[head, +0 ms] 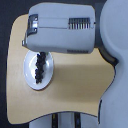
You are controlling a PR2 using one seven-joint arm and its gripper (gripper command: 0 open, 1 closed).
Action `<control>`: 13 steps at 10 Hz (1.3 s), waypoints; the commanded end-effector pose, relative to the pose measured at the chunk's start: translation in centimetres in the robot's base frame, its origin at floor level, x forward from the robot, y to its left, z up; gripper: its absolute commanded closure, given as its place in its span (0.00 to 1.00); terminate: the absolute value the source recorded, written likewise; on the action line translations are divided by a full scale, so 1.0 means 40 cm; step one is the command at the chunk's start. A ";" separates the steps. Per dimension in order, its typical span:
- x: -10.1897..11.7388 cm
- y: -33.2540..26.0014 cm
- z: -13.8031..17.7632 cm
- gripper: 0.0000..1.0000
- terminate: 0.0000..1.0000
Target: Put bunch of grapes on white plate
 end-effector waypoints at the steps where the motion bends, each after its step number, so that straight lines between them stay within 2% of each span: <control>1: 0.078 -0.229 0.035 0.00 0.00; 4: 0.089 -0.428 0.032 0.00 0.00; 13: 0.103 -0.769 0.065 0.00 0.00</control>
